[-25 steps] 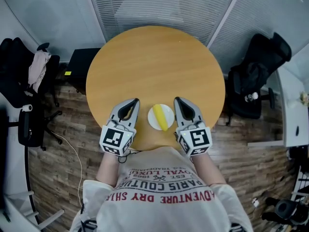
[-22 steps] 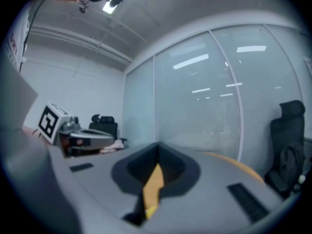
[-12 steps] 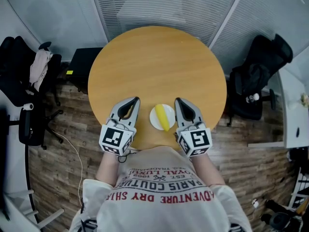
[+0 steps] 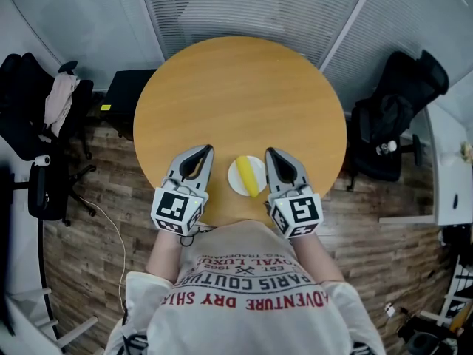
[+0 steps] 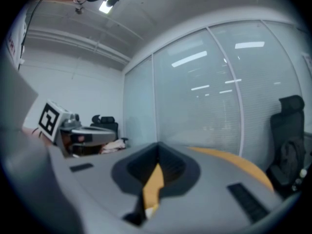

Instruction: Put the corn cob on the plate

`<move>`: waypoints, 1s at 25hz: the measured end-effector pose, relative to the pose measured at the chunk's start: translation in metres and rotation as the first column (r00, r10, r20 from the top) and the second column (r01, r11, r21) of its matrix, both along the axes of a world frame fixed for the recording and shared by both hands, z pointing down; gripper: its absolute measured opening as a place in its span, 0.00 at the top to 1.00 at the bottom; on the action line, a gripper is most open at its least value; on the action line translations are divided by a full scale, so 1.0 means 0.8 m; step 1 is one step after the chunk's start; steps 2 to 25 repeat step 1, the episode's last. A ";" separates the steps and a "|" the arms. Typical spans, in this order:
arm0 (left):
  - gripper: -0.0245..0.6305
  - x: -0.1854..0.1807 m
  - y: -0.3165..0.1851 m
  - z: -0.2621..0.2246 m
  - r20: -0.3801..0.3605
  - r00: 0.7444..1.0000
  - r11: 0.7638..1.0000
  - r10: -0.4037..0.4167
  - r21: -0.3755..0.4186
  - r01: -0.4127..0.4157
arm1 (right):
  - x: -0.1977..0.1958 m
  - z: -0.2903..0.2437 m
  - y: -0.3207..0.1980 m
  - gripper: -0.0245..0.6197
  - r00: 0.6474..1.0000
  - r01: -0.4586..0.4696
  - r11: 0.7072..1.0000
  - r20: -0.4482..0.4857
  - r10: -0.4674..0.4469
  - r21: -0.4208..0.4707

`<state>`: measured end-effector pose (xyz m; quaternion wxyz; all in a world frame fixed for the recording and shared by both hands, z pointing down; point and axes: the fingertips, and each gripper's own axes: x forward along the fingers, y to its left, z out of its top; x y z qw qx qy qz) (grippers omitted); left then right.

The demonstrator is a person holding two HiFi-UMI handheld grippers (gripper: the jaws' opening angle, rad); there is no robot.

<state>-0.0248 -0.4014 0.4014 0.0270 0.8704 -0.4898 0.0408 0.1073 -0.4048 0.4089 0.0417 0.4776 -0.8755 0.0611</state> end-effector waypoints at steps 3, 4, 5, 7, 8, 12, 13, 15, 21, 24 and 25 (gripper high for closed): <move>0.91 0.000 0.000 0.000 0.000 1.000 1.000 0.000 0.001 0.000 | 0.000 0.001 0.000 0.92 1.000 -0.001 1.000 -0.002 0.001 -0.001; 0.91 0.000 0.000 0.000 0.000 1.000 1.000 0.000 0.001 0.000 | 0.000 0.001 0.000 0.92 1.000 -0.001 1.000 -0.002 0.001 -0.001; 0.91 0.000 0.000 0.000 0.000 1.000 1.000 0.000 0.001 0.000 | 0.000 0.001 0.000 0.92 1.000 -0.001 1.000 -0.002 0.001 -0.001; 0.91 0.000 0.000 0.000 0.000 1.000 1.000 0.000 0.001 0.000 | 0.000 0.001 0.000 0.92 1.000 -0.001 1.000 -0.002 0.001 -0.001; 0.91 0.000 0.000 0.000 0.000 1.000 1.000 0.000 0.001 0.000 | 0.000 0.001 0.000 0.92 1.000 -0.001 1.000 -0.002 0.001 -0.001; 0.91 0.000 0.000 0.000 0.000 1.000 1.000 0.000 0.001 0.000 | 0.000 0.001 0.000 0.92 1.000 -0.001 1.000 -0.002 0.001 -0.001; 0.91 0.000 0.000 0.000 0.000 1.000 1.000 0.000 0.001 0.000 | 0.000 0.001 0.000 0.92 1.000 -0.001 1.000 -0.002 0.001 -0.001; 0.91 0.000 0.000 0.000 0.000 1.000 1.000 0.000 0.001 0.000 | 0.000 0.001 0.000 0.92 1.000 -0.001 1.000 -0.002 0.001 -0.001; 0.91 0.000 0.000 0.000 0.000 1.000 1.000 0.000 0.001 0.000 | 0.000 0.001 0.000 0.92 1.000 -0.001 1.000 -0.002 0.001 -0.001; 0.91 0.000 0.000 0.000 0.000 1.000 1.000 0.000 0.001 0.000 | 0.000 0.001 0.000 0.92 1.000 -0.001 1.000 -0.002 0.001 -0.001; 0.91 0.000 0.000 0.000 0.000 1.000 1.000 0.000 0.001 0.000 | 0.000 0.001 0.000 0.92 1.000 -0.001 1.000 -0.002 0.001 -0.001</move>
